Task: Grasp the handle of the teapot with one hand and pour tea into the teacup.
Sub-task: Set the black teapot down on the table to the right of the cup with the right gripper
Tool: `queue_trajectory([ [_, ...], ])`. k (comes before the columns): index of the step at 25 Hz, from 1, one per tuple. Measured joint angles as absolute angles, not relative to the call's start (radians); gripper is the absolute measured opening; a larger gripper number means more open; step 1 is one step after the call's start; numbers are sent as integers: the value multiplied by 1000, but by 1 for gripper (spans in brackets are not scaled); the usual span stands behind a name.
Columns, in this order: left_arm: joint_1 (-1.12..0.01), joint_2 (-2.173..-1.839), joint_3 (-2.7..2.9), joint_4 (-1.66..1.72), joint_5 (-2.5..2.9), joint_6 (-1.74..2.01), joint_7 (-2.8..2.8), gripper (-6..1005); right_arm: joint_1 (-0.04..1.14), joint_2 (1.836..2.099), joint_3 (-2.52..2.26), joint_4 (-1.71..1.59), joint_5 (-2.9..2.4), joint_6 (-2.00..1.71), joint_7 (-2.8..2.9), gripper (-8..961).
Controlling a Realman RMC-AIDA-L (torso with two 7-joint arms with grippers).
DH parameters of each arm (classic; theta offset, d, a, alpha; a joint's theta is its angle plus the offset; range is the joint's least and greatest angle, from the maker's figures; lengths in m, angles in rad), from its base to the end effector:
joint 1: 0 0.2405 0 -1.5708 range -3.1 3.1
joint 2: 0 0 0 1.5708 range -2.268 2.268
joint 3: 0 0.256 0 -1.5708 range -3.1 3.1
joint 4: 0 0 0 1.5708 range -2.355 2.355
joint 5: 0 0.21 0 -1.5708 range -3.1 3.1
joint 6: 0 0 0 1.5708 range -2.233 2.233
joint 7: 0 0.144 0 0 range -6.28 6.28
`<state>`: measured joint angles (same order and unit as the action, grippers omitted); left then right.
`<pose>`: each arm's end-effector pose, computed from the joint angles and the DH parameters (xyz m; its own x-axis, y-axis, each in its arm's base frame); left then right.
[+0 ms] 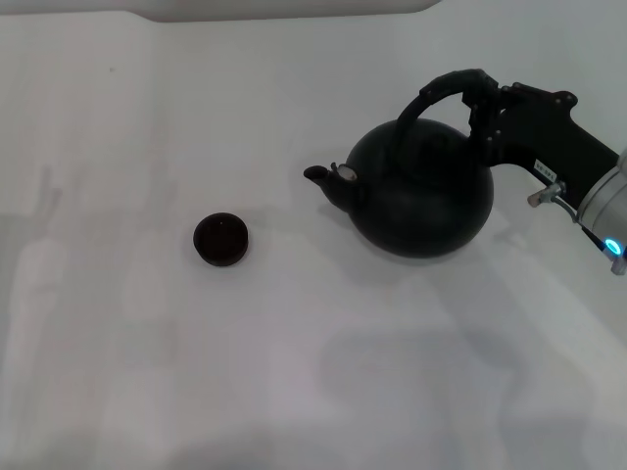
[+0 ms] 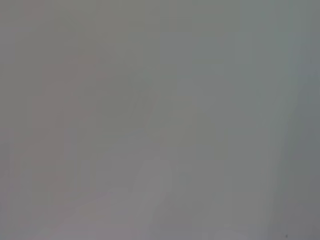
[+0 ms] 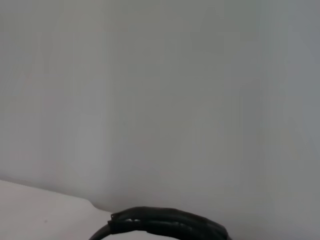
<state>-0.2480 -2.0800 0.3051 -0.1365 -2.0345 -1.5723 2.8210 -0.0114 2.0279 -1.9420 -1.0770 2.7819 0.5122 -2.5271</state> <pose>-0.3649 0.2300 0.0057 0.5562 -0.1544 0.8166 0.8225 -0.0384 -0.5675 0.2610 0.2925 -0.0441 0.7462 -0.1688 -0.6440 -0.6315 -0.4855 -0.6045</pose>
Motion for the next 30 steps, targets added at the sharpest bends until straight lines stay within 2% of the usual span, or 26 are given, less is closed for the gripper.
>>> queue_trajectory([
  [16,-250,-2078,308,-135,-2034,-1572,2821,877,93,2028,-1922,-899,2783,664,-2484,98],
  [30,-250,-2078,308,-135,-2034,-1575,2821,876,116,2028,-1910,-835,2781,695,-2498,99],
])
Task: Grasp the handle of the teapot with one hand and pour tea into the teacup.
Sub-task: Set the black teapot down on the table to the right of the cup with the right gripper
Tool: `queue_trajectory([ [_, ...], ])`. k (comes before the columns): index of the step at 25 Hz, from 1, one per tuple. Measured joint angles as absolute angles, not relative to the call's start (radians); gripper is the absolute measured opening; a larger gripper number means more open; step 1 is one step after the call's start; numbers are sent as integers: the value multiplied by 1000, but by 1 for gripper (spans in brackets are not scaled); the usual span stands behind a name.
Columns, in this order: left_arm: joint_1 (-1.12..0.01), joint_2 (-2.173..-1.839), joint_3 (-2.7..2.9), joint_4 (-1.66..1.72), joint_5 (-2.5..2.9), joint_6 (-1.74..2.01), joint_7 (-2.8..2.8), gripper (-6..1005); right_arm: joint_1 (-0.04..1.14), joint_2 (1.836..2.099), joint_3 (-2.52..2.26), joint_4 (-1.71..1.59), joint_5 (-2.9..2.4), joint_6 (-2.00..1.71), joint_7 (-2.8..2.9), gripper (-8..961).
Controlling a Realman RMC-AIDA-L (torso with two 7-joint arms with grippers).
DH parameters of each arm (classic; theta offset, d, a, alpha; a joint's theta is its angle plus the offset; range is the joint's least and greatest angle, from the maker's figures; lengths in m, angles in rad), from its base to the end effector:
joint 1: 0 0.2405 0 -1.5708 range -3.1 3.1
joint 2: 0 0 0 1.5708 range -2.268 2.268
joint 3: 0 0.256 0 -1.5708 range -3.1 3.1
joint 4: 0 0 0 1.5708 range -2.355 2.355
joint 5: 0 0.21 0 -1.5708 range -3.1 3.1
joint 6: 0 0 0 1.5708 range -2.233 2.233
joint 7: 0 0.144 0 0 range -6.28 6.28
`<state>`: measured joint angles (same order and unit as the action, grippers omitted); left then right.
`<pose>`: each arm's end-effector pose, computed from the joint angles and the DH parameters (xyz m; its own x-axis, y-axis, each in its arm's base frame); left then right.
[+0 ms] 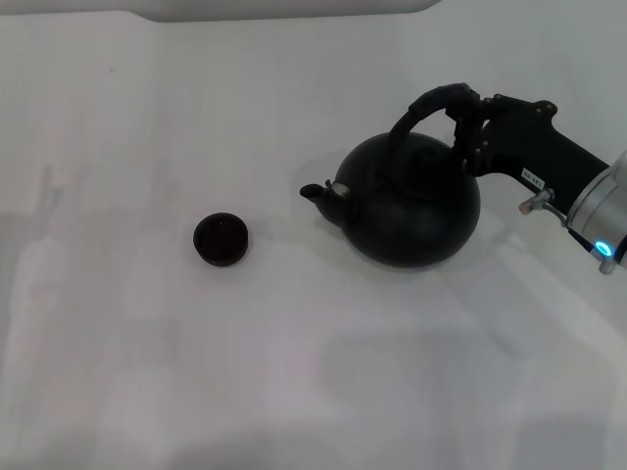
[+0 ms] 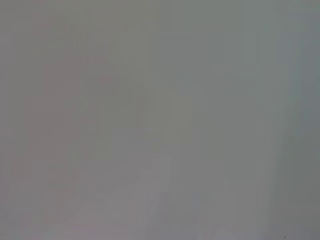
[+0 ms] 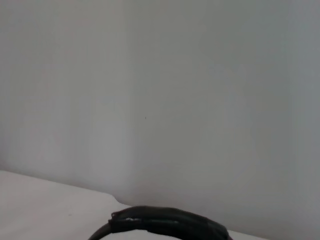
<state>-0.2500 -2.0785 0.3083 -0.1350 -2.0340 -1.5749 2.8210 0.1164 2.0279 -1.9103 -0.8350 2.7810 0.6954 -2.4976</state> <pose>-0.3643 0.2308 0.0064 0.5582 -0.1575 0.8147 0.8202 -0.0439 -0.5704 0.2752 0.3019 -0.0551 0.7345 -0.1703 -0.6569 -0.6227 -0.5539 -0.5527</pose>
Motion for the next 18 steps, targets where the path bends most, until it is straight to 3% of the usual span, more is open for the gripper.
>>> queue_trajectory([
  [4,-249,-2078,308,-135,-2034,-1575,2821,876,119,2028,-1911,-827,2781,713,-2513,98],
  [18,-244,-2078,308,-135,-2034,-1578,2821,877,136,2028,-1908,-773,2781,805,-2573,283],
])
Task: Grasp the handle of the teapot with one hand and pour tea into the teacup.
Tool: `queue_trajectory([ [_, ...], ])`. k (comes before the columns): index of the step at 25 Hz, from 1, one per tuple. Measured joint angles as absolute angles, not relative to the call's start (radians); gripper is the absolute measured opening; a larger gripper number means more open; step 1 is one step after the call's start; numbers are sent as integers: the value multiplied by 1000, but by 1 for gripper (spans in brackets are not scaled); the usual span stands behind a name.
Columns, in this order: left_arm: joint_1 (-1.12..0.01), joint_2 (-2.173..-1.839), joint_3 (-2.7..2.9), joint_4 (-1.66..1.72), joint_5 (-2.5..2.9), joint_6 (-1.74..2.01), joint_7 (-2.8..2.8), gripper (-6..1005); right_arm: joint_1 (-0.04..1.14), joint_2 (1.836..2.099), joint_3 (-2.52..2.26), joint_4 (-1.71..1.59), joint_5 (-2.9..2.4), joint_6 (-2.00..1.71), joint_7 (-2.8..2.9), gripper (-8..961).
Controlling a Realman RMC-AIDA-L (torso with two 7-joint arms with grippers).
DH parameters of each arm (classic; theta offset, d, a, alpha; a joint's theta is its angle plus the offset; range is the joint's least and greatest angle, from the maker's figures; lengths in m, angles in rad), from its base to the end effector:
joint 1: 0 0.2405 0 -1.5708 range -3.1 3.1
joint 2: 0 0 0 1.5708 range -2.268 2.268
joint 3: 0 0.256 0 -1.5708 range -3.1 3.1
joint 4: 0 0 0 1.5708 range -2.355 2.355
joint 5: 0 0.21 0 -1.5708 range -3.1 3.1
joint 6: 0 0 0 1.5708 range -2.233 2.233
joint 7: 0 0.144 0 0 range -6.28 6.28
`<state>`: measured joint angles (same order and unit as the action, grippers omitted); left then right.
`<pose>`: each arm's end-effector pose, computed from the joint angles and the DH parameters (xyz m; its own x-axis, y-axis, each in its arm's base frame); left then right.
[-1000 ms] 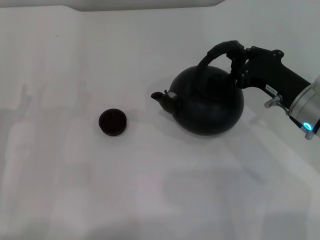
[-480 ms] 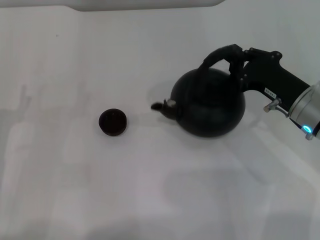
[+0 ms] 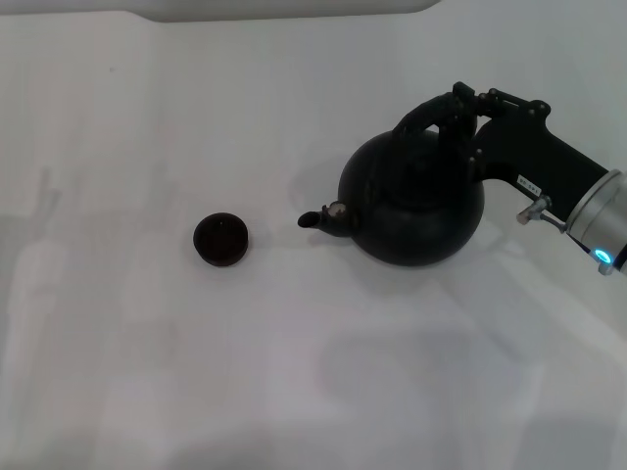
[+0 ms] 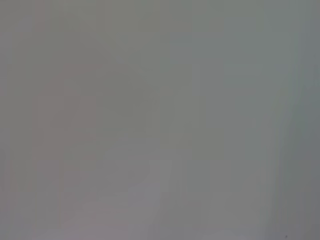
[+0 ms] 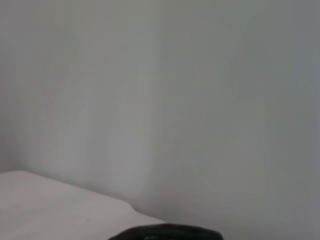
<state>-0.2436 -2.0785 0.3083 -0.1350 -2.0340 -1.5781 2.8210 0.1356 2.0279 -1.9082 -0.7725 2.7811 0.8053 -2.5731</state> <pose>-0.3654 0.2284 0.0067 0.5588 -0.1569 0.8143 0.8203 -0.0397 -0.5705 0.2733 0.2972 -0.0564 0.7623 -0.0938 -0.6403 -0.5541 -0.6057 -0.5710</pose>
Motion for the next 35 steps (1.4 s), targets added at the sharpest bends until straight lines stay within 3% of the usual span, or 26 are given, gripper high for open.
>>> queue_trajectory([
  [5,-242,-2078,308,-135,-2034,-1580,2821,877,128,2027,-1895,-761,2781,828,-2569,317],
  [10,-242,-2078,308,-135,-2034,-1580,2821,876,114,2020,-1866,-722,2781,884,-2523,466],
  [18,-246,-2079,308,-135,-2034,-1582,2821,876,108,2008,-1811,-579,2779,1093,-2500,819],
  [35,-247,-2079,306,-125,-2035,-1572,2821,876,153,2009,-1370,-223,2780,1297,-2415,805],
])
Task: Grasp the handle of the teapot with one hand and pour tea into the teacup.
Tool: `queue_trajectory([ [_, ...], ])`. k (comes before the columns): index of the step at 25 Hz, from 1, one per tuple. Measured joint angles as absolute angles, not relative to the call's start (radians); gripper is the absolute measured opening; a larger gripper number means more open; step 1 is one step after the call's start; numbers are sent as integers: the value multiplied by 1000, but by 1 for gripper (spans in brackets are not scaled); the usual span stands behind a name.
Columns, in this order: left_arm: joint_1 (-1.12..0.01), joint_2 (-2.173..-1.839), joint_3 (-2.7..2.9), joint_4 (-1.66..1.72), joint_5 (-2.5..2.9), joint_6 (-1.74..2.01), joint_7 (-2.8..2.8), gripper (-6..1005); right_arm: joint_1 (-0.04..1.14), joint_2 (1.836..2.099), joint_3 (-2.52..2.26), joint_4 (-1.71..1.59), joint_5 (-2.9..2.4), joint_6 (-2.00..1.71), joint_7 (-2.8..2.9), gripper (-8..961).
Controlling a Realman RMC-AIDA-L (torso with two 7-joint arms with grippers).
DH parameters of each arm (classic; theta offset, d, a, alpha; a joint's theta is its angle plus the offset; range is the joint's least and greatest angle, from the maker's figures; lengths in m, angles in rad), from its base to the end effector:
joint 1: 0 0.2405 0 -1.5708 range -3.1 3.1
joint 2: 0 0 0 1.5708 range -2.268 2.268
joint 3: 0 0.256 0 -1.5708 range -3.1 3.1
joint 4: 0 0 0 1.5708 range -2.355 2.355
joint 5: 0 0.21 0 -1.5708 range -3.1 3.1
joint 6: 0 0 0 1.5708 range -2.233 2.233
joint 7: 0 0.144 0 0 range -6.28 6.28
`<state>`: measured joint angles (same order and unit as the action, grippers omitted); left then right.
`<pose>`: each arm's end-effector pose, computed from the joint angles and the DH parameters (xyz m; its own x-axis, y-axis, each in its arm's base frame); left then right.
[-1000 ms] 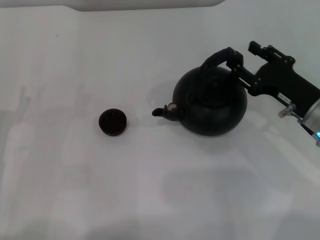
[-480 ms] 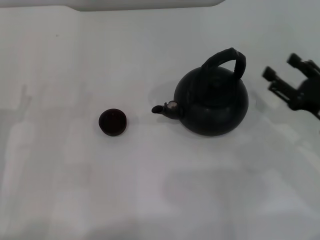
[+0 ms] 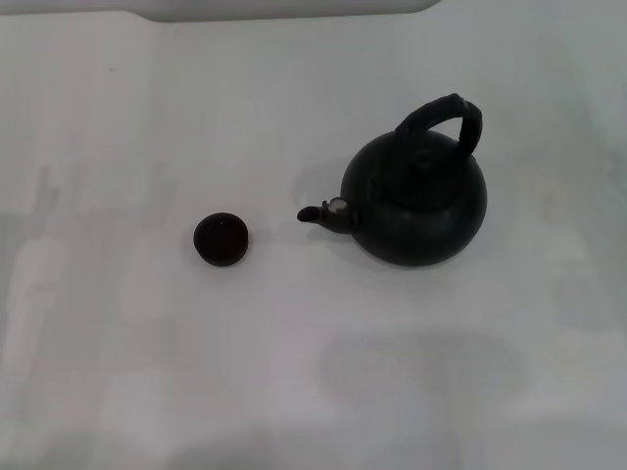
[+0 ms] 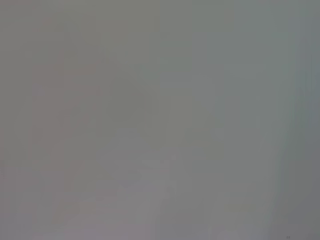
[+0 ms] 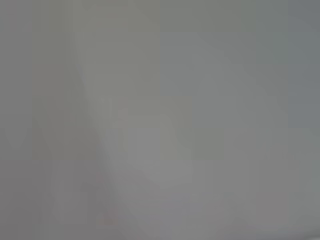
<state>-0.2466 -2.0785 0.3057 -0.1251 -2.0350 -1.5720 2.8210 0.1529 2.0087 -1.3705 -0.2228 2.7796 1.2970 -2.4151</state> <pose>-0.3662 0.2305 0.0085 0.5655 -0.1587 0.8094 0.8158 -0.0370 -0.5772 0.3872 0.2495 0.0303 0.4865 -0.0670 -0.8711 -0.8600 -0.2127 -0.4640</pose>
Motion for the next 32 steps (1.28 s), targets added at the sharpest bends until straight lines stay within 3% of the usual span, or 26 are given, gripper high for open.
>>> queue_trajectory([
  [32,-209,-2083,308,-135,-2034,-1569,2821,876,231,2020,-1152,-158,2780,1236,-2557,801],
])
